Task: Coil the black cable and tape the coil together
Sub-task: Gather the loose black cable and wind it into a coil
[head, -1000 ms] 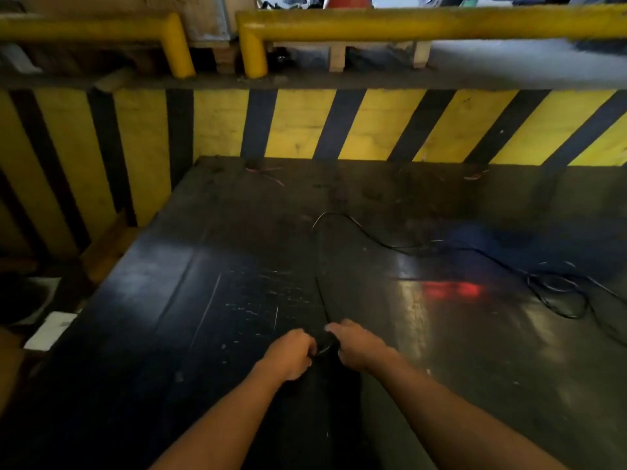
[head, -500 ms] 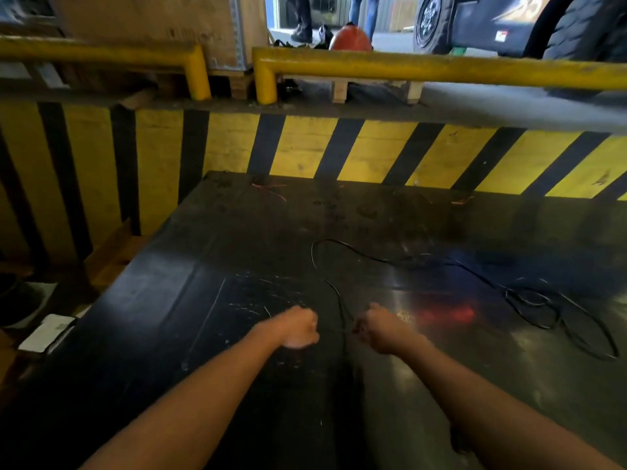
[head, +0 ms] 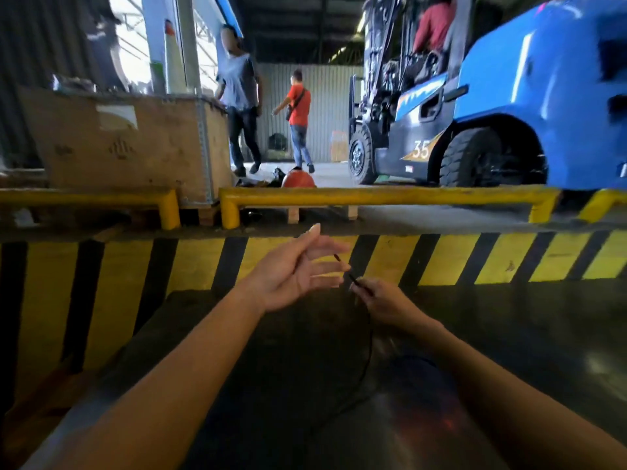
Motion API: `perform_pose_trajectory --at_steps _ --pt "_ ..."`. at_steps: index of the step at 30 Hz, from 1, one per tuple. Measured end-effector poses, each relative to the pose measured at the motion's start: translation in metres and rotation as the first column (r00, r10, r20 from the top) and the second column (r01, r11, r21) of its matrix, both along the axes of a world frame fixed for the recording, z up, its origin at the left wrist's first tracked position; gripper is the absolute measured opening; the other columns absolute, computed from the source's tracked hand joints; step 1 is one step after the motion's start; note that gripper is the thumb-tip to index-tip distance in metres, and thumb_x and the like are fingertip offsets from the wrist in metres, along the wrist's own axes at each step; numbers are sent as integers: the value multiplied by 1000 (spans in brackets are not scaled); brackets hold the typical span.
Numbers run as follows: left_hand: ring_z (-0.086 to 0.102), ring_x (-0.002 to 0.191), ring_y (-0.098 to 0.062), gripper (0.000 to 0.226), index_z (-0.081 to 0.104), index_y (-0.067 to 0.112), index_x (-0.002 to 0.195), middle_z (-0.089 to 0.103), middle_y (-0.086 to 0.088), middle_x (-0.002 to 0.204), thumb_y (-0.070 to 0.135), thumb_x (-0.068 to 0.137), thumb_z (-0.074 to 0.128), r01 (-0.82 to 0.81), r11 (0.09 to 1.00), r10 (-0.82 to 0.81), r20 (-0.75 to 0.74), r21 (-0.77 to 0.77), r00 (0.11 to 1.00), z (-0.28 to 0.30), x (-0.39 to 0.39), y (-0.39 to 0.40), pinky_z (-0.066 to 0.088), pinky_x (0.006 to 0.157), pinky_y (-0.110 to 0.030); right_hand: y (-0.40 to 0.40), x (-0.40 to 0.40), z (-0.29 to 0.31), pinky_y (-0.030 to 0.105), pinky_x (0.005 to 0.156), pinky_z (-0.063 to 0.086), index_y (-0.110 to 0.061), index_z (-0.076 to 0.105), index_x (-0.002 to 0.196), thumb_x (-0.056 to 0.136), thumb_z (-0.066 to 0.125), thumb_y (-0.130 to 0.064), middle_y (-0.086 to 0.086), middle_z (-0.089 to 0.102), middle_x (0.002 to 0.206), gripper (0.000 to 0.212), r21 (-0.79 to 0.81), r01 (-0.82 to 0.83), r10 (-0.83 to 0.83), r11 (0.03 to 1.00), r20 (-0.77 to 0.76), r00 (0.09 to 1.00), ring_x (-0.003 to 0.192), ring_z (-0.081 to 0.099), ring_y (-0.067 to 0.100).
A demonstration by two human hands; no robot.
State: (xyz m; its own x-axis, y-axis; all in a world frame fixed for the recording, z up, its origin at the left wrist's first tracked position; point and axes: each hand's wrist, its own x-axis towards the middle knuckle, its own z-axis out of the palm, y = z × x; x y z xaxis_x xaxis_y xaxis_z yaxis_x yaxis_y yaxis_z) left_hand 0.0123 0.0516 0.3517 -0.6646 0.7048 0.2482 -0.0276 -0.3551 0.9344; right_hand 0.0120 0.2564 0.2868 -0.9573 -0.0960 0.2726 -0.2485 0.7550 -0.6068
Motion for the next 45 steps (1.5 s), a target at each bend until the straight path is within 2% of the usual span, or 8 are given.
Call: perform_pose_trajectory --at_steps 4,11,19,24,28,34,39,45 --pt "34 138 -24 31 59 29 122 47 3 144 31 97 41 -156 978 153 33 140 988 4 -8 25 32 105 -59 -37 24 -42 18 57 47 -28 55 85 99 41 -31 -8 58 72 21 -23 -143 145 989 185 972 63 60 0" --pt "6 145 -30 39 37 50 136 18 6 159 47 97 33 -389 894 379 -87 -222 921 -23 -47 -14 -3 104 -73 -8 45 -10 20 71 43 -30 57 85 98 43 -32 -10 56 85 19 220 -261 205 940 249 947 78 55 3" --pt "7 143 -39 70 20 43 145 12 -5 159 67 83 40 -61 649 51 -37 -758 998 -40 -40 -25 14 99 -77 33 14 93 22 57 39 -33 53 67 90 60 -26 -8 55 63 25 230 20 64 973 -352 934 60 53 5" --pt "24 139 -37 41 36 59 132 25 -3 155 61 91 34 324 762 -296 143 -561 944 -26 -11 -9 37 90 -73 30 -4 77 24 55 37 -20 58 82 95 51 -29 -7 53 64 18 -44 208 -204 977 -466 861 61 53 10" --pt "30 138 -37 45 37 53 136 40 -3 149 55 91 41 453 871 -436 123 -190 891 -4 -4 2 38 90 -73 22 -1 30 26 65 45 -22 56 76 100 39 -30 0 59 75 30 39 117 -114 992 -63 991 76 62 21" --pt "15 142 -37 42 41 59 128 15 -2 159 58 87 40 -36 995 35 15 91 999 26 -24 0 36 86 -75 -9 37 -22 21 68 43 -30 56 83 99 36 -39 -9 56 76 27 184 -228 174 956 267 948 71 57 3" --pt "16 143 -33 60 22 53 141 14 0 159 65 84 33 -430 893 397 -219 -133 891 9 -40 -10 23 99 -72 18 55 39 26 74 51 -24 59 90 98 42 -34 -3 58 82 22 377 -299 255 876 164 953 73 58 7" --pt "36 133 -25 48 24 50 141 29 -1 154 59 94 20 -470 610 4 -591 -638 807 -28 -27 7 34 101 -47 50 44 116 14 59 46 -24 66 87 89 51 -39 -14 56 67 21 420 -93 241 903 -316 918 65 58 0"
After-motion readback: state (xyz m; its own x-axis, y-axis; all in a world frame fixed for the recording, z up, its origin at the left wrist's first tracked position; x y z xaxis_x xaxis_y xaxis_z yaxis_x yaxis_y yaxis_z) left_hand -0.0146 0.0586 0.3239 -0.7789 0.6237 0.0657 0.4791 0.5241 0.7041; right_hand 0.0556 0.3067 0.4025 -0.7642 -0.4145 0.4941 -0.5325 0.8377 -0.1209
